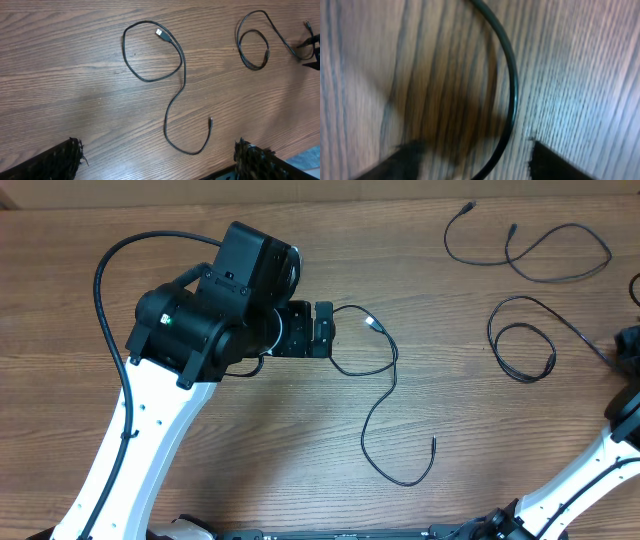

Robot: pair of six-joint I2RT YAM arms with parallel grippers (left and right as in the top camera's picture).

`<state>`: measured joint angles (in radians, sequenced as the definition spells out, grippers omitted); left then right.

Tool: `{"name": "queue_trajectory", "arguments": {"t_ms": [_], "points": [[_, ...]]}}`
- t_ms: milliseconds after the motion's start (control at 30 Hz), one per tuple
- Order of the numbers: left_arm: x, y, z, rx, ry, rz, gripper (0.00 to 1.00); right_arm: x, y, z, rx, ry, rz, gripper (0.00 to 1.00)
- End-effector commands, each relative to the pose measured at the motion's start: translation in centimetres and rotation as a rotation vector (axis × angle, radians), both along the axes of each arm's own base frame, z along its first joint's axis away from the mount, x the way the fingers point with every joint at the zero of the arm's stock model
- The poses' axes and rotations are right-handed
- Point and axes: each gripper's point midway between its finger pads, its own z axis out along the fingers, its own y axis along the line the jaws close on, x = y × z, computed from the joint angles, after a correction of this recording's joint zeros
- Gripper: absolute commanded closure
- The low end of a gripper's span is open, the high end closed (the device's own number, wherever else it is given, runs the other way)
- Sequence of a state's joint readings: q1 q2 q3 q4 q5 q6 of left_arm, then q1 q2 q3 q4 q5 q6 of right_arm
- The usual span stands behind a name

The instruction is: Untangle cables

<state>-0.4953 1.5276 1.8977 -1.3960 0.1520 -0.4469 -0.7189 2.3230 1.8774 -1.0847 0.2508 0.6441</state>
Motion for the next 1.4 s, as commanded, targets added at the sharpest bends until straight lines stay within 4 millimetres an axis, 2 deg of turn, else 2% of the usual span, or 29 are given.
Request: {"name": "queue_trajectory", "arguments": {"t_ms": [0,167,333,467,533,600,633,733,833,1033,1167,1233,1267,1300,1333,1367], "points": [[-0.1,0.4,0.6,-0.01,-0.014,0.019,0.01,-0.1,-0.4,0.0,-0.013,0.001,0.001,0.47],[-0.1,0.4,0.6,-0.01,-0.014,0.019,0.0,-0.1,-0.3,-0.1,-0.011,0.002,0.002,0.55],[-0.1,0.4,0.6,-0.01,-0.014,0.019,0.0,-0.2,-0.3,-0.1,-0.008,0.006,0.002,0.69],[-0.1,0.4,0.6,-0.01,-0.014,0.019,0.0,-0.3,-0.1,-0.1,-0.004,0.011,0.002,0.7],[-0.1,0.4,0.6,-0.01,-0.014,0.019,0.0,-0.4,-0.1,-0.2,0.0,0.016,0.002,0.79],[-0.1,0.4,0.6,-0.01,-0.014,0.019,0.0,-0.6,0.1,-0.2,0.005,0.021,0.002,0.94],[-0.1,0.4,0.6,-0.01,-0.014,0.019,0.0,-0.7,0.2,-0.2,0.009,0.026,0.002,0.96],[-0.1,0.4,0.6,-0.01,-0.014,0.019,0.0,-1.0,0.3,0.1,0.018,0.037,0.0,0.96],[-0.1,0.4,0.6,-0.01,-0.014,0.019,0.0,-1.0,0.1,1.4,0.02,0.038,-0.004,0.96],[-0.1,0.4,0.6,-0.01,-0.014,0.019,0.01,-0.7,0.2,6.7,-0.017,-0.033,-0.047,0.96],[-0.1,0.4,0.6,-0.01,-0.014,0.019,0.0,0.4,1.1,10.4,-0.02,-0.147,-0.031,0.96],[-0.1,0.4,0.6,-0.01,-0.014,0.019,0.01,0.7,1.5,11.3,-0.024,-0.169,-0.023,0.96],[-0.1,0.4,0.6,-0.01,-0.014,0.019,0.0,0.6,1.5,11.3,-0.025,-0.165,-0.02,0.89],[-0.1,0.4,0.6,-0.01,-0.014,0.019,0.0,0.4,1.5,11.1,-0.024,-0.154,-0.019,0.72],[-0.1,0.4,0.6,-0.01,-0.014,0.019,0.0,0.1,1.5,10.8,-0.024,-0.137,-0.022,0.45],[-0.1,0.4,0.6,-0.01,-0.014,0.019,0.0,-0.2,1.5,10.3,-0.024,-0.119,-0.024,0.3]]}}
